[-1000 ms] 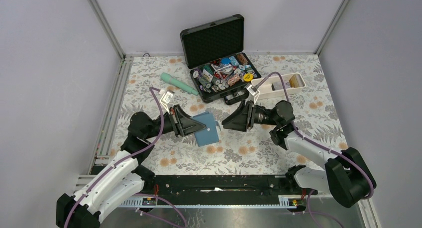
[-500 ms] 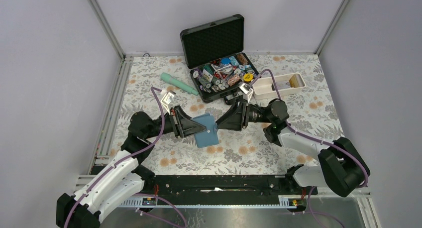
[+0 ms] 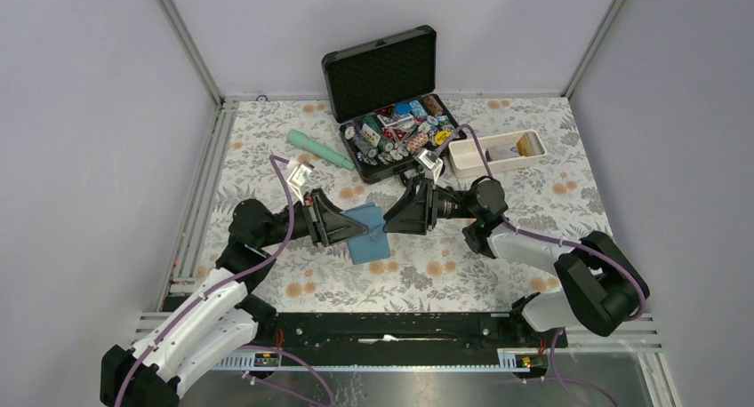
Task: Put the credit cards into the card holder
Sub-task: Close the card holder at the center of the board.
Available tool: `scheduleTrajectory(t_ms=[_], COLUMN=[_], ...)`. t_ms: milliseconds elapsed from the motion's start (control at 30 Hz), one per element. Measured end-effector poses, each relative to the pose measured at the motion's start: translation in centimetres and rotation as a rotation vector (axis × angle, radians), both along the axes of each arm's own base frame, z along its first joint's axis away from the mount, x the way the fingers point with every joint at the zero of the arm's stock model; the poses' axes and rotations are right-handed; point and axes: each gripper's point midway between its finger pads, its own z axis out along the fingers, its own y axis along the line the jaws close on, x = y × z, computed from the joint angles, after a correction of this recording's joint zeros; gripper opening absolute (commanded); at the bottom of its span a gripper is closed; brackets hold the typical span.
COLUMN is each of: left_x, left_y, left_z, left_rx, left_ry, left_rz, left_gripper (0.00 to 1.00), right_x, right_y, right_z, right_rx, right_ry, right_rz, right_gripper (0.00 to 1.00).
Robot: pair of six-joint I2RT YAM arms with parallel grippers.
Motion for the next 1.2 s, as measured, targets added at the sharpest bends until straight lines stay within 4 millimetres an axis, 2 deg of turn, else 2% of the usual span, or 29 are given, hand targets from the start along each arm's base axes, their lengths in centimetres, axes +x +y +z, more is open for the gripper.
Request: scheduleTrajectory(t_ms=[300, 1200], left_x=[0.1, 0.6], left_y=[0.0, 0.2], left_z=[-0.1, -0.7], left_rx=[0.002, 0.022], left_ry=[0.005, 0.022], left_rz=[0.006, 0.045], left_gripper=[0.00, 0.00], right_x=[-0.8, -1.1], right_y=[0.7, 1.5], right_z=[0.0, -0.7], right_rx=[0.013, -0.022], right_ry=[0.010, 0.018], right_rz=[0.039, 0.046], right_gripper=[0.62, 0.54])
